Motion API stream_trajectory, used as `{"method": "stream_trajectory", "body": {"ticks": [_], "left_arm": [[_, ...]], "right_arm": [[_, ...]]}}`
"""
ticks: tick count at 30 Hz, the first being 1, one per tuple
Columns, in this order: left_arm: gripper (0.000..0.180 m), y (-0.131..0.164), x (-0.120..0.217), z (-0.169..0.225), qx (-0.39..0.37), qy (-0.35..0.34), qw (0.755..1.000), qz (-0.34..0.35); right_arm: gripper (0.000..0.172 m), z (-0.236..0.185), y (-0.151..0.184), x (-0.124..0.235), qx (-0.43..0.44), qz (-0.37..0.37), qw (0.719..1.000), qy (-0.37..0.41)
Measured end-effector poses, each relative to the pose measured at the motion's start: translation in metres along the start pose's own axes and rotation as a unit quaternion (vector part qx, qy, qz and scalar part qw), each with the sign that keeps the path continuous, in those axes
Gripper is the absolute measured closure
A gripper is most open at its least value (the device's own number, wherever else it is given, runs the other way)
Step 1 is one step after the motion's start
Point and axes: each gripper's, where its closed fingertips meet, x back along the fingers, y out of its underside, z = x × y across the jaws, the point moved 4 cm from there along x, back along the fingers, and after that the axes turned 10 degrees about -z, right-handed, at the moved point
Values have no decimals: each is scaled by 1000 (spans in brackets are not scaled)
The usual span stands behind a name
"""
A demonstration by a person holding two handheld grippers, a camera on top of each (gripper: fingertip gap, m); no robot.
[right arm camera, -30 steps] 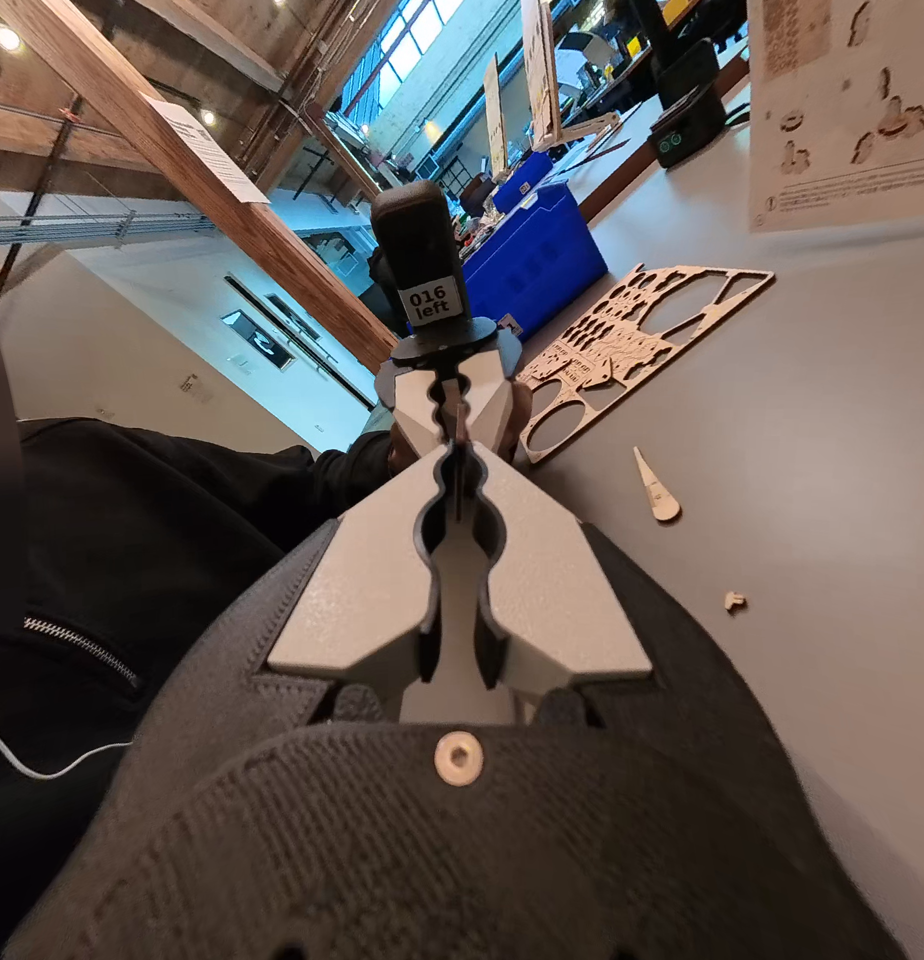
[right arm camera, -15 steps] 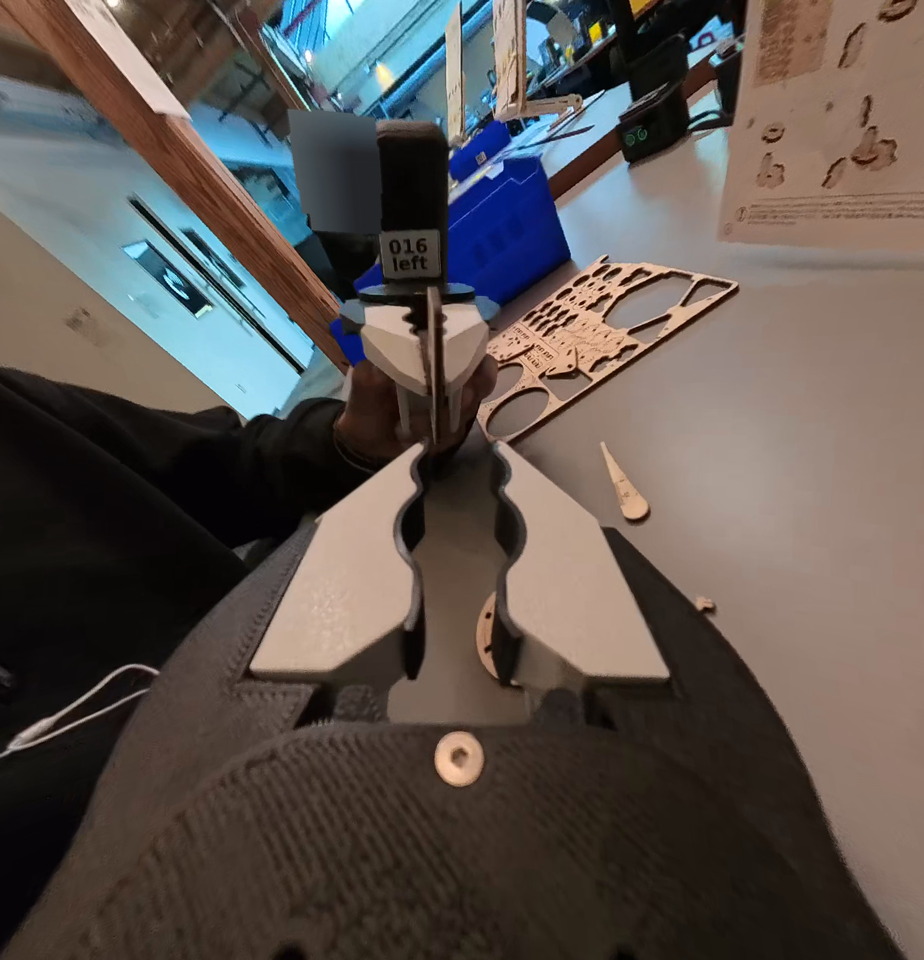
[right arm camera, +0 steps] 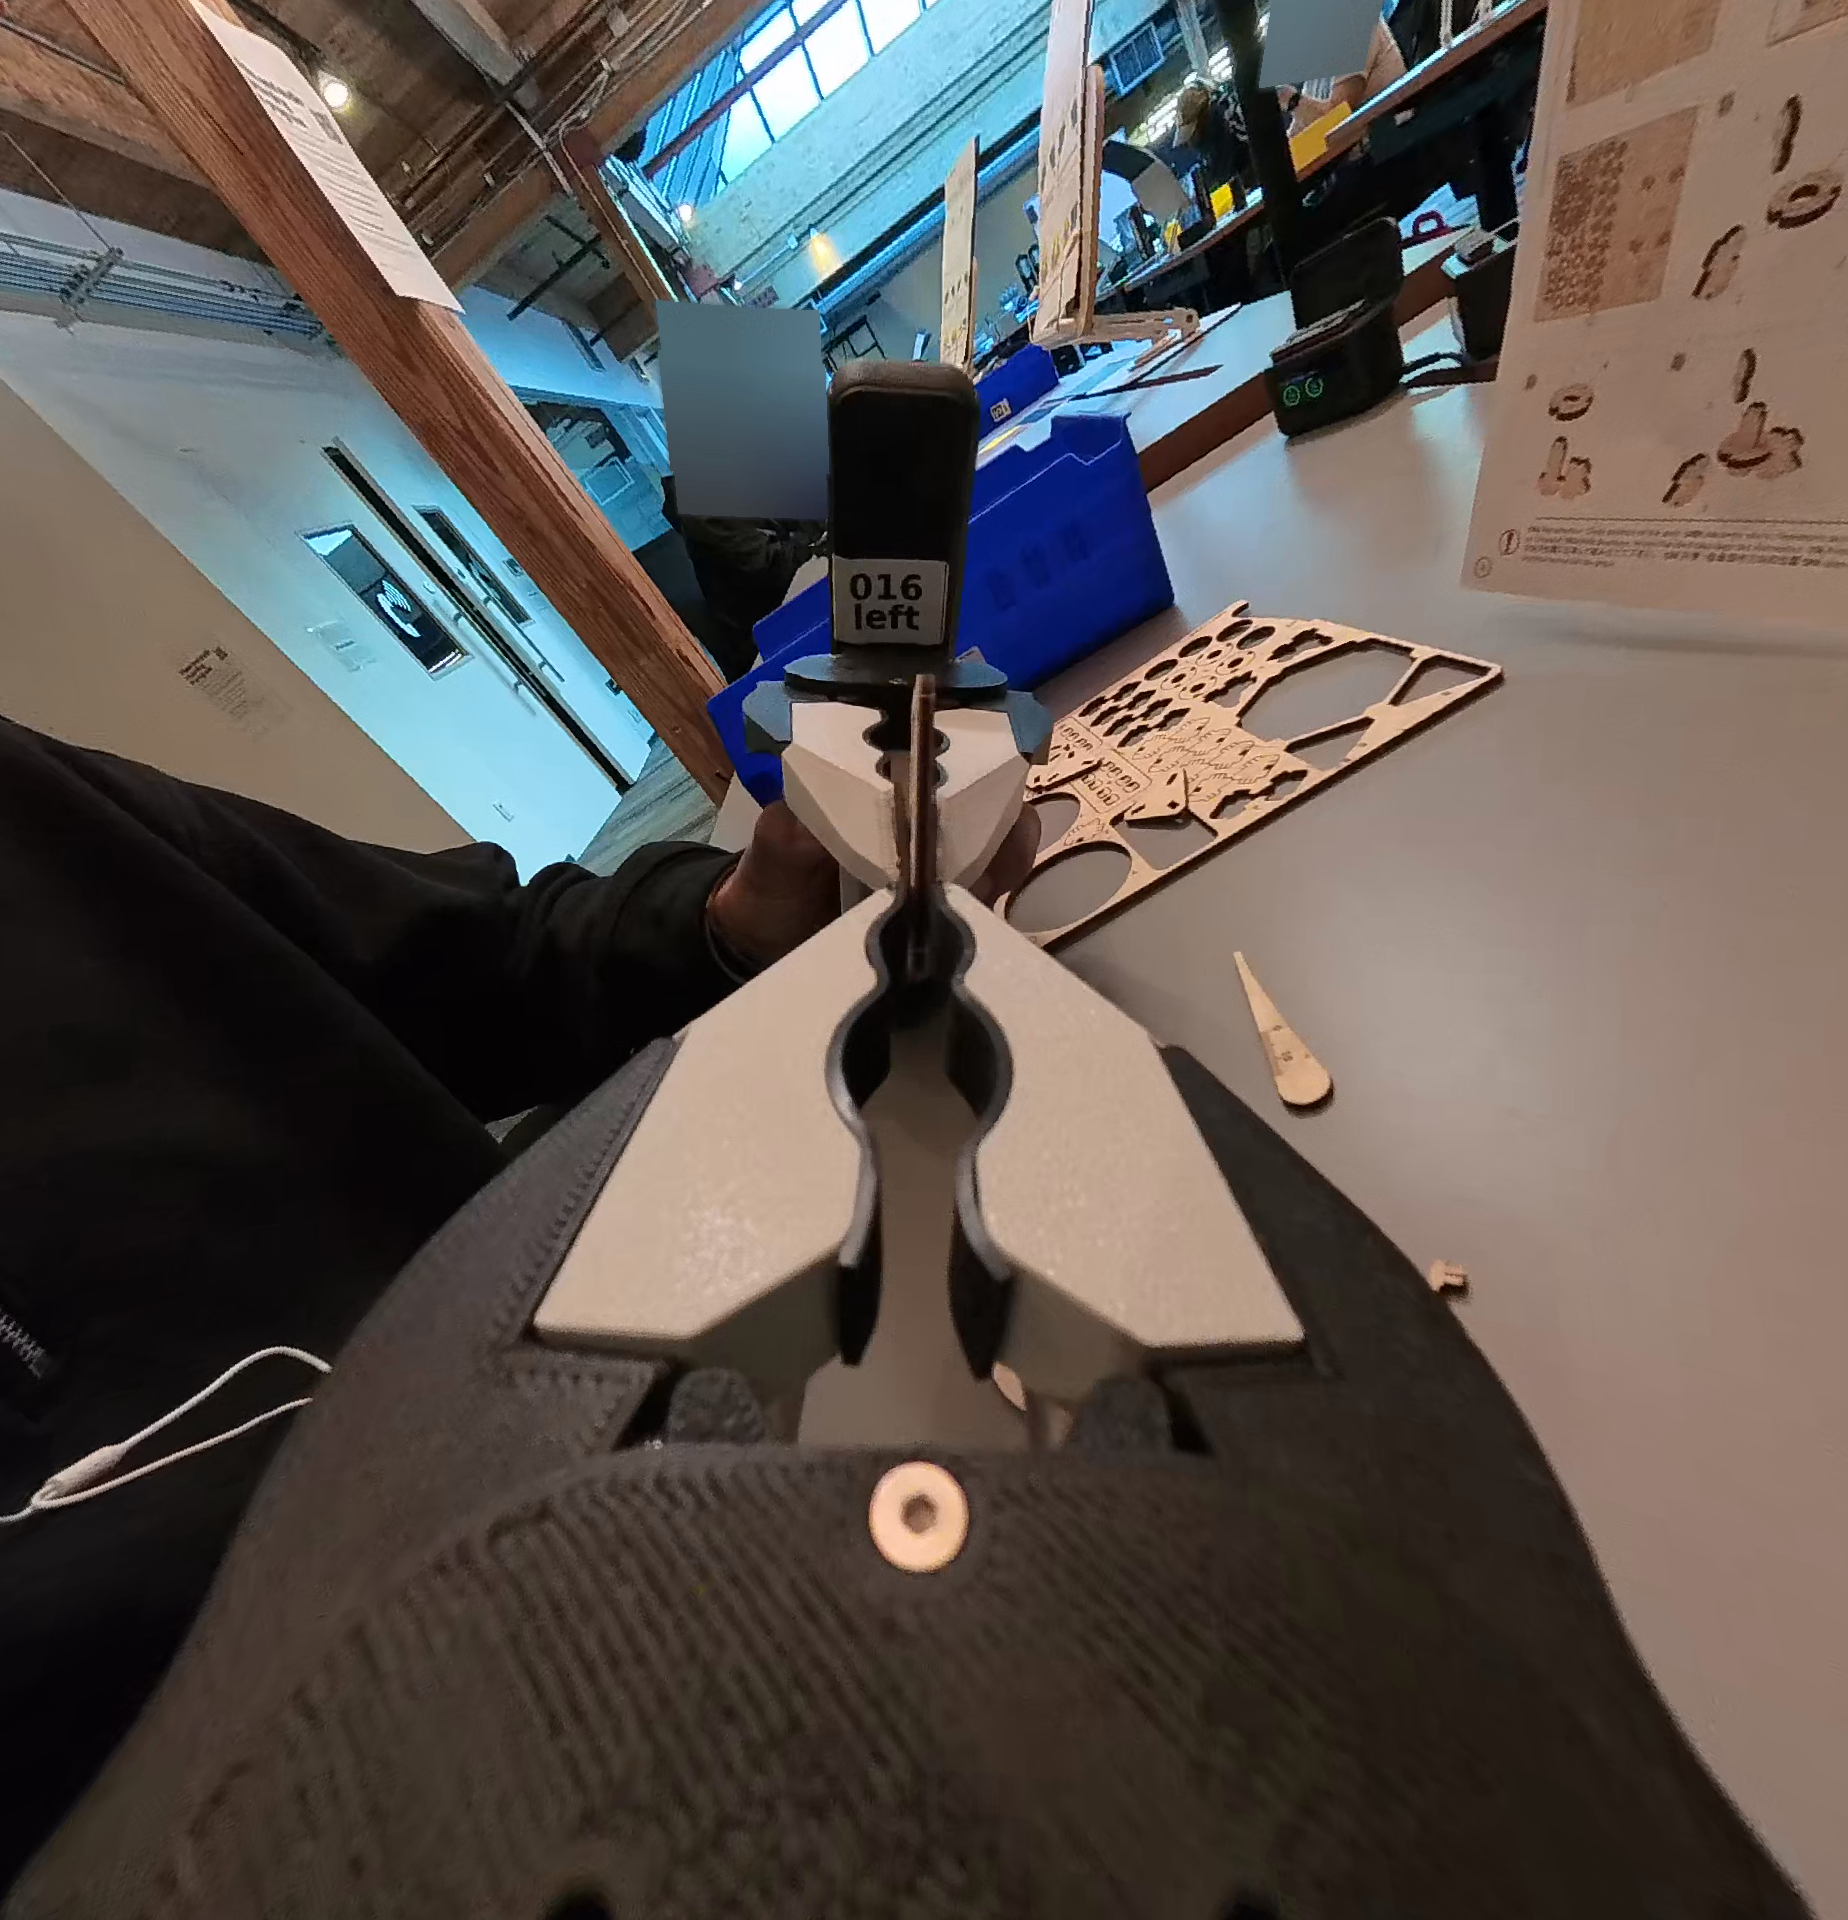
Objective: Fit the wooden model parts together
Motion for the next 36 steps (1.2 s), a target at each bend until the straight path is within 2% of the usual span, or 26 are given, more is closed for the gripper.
{"method": "stream_trajectory", "body": {"ticks": [4, 7, 11, 15, 22, 25, 28, 32, 35, 36], "left_arm": [[179, 0, 2, 0, -2, -7, 1000, -5], [179, -1, 4, -2, -2, -20, 1000, -6], [179, -2, 6, -3, 2, -34, 999, -4], [179, -2, 6, -3, -4, -47, 999, -8], [179, 0, 5, -5, -4, -57, 998, -16], [179, 1, 2, -4, -8, -55, 998, -22], [179, 3, -1, -3, -8, -53, 998, -26], [179, 4, -3, -1, -10, -43, 999, -27], [179, 3, -3, 3, -10, -19, 1000, -16], [174, 4, -5, 4, -6, -3, 1000, -20]], "right_arm": [[171, 1, -4, 5, -5, 20, 1000, -4], [164, 9, 0, 9, -13, -8, 1000, 10], [164, 10, 3, 7, 3, -27, 999, 25], [166, 9, 3, 6, 9, -29, 999, 27], [158, 7, 3, 4, 9, -28, 999, 16], [160, 7, 6, 1, 15, -38, 999, 22], [169, 6, 8, 0, 20, -47, 998, 21], [170, 3, 8, 2, 11, -61, 998, 11], [172, -2, 6, 3, 19, -61, 998, 7], [171, -3, 5, 3, 24, -62, 998, 11]]}}
